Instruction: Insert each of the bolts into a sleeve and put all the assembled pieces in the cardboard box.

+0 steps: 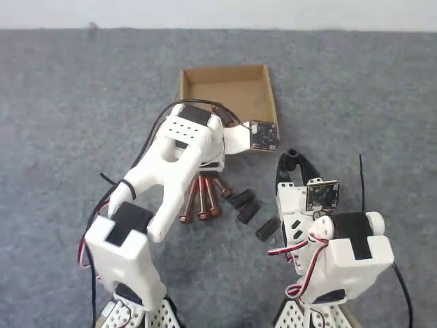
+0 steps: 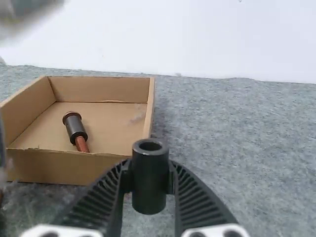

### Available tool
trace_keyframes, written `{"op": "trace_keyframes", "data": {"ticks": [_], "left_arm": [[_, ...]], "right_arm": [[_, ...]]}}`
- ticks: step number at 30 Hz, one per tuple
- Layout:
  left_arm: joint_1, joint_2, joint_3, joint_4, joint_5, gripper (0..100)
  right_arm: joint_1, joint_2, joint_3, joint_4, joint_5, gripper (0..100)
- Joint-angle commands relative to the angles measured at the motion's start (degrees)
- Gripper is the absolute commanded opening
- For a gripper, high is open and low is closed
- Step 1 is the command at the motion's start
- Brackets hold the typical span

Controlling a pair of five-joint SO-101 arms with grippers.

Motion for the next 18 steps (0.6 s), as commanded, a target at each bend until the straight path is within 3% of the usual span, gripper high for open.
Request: {"op": "trace_keyframes", "data": {"ticks": [1, 18], "left_arm": [[1.0, 0.1, -2.4, 0.7, -0.5, 18], [4.7, 7.0, -2.5, 1.1, -1.1, 18]], "right_arm": [[0.5, 0.0, 1.2, 0.1, -0.3, 0.6], [0.5, 0.0, 1.2, 0.1, -0.3, 0.6]]}}
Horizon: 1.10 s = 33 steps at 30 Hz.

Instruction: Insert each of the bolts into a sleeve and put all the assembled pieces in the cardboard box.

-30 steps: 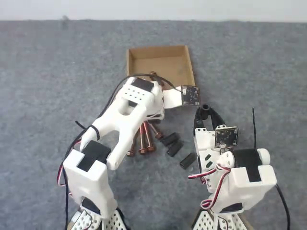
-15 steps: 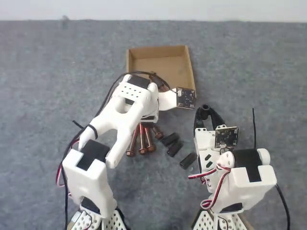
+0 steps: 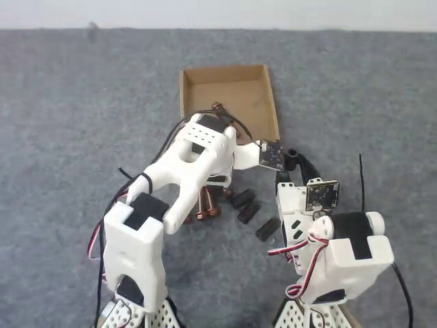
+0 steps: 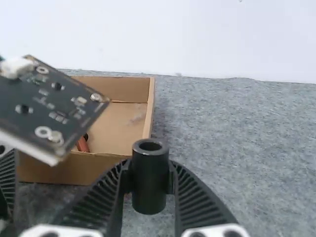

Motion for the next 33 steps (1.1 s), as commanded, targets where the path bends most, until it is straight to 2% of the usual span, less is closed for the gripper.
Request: {"op": "trace_keyframes", "data": {"ticks": [1, 6, 11, 18, 25, 33], "left_arm": [[1.1, -0.9, -1.5, -0.1, -0.3, 18], [3.1, -0.8, -1.4, 0.0, 0.0, 14], [7.3, 1.1, -1.5, -0.3, 8.3, 1], [7.6, 1.7, -2.2, 0.5, 17.5, 1], [9.6, -0.2, -4.5, 6.9, 24.8, 1], [3.4, -9.5, -5.9, 7.5, 39.1, 1]], "right_arm": [[0.5, 0.0, 1.2, 0.1, -0.3, 0.6], [0.5, 0.0, 1.2, 0.1, -0.3, 0.6], [0.5, 0.0, 1.2, 0.1, -0.3, 0.6], [0.5, 0.0, 1.2, 0.1, -0.3, 0.6], [0.6, 0.0, 1.2, 0.1, -0.3, 0.6], [1.0, 0.0, 0.4, 0.1, -0.3, 0.6]]}}
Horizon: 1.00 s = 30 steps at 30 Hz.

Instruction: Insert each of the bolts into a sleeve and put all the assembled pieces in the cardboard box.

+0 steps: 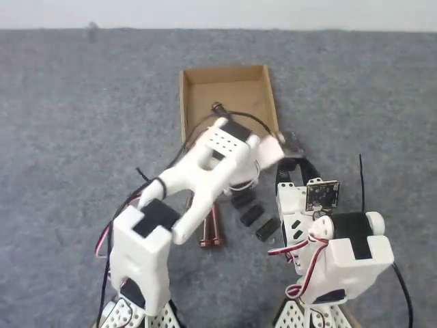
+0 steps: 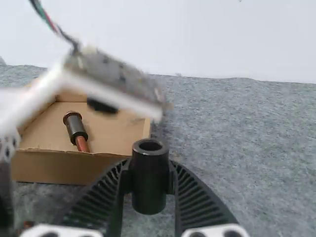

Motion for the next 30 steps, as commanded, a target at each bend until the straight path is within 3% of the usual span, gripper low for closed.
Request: {"op": "trace_keyframes", "data": {"ticks": [1, 11, 30], "left_arm": [[-3.6, -7.6, -2.5, 0.5, 5.6, 1], [-14.2, -18.5, -1.1, -0.3, 13.8, 1], [-34.0, -53.5, 43.9, -32.8, 24.4, 1]], "right_arm": [[1.0, 0.0, 0.4, 0.1, -0.3, 0.6], [1.0, 0.0, 0.3, 0.1, -0.3, 0.6], [0.8, -0.2, -1.5, 4.9, -0.3, 0.6]]}}
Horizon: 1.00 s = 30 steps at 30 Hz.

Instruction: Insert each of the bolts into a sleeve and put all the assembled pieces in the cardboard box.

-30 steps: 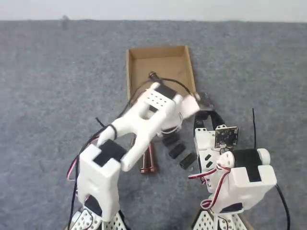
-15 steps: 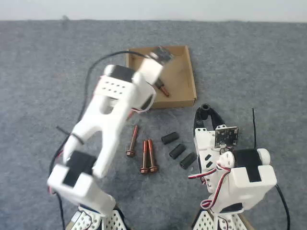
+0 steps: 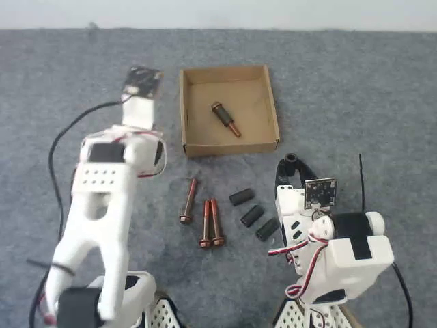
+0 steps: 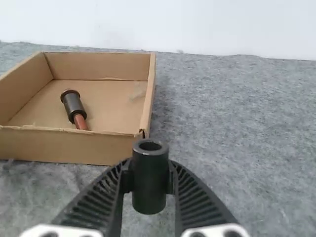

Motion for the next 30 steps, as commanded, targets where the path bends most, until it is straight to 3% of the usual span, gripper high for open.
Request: {"op": "trace_keyframes", "data": {"ticks": [1, 7, 20, 30], "left_arm": [[-3.5, -8.8, 8.8, -9.7, 2.4, 1], [-7.6, -22.2, 25.9, -23.8, 6.5, 1], [-7.5, -46.1, 49.4, -41.5, 7.4, 1], [-7.2, -56.7, 56.3, -43.5, 7.4, 1]], "right_arm": [[0.7, -0.2, -1.3, 0.0, -0.3, 0.6], [0.6, -0.2, -1.3, 0.0, -0.3, 0.6], [0.7, 0.1, -10.0, 0.7, -0.5, 0.6], [-1.6, 0.0, -25.3, 13.9, -0.7, 0.6]]}}
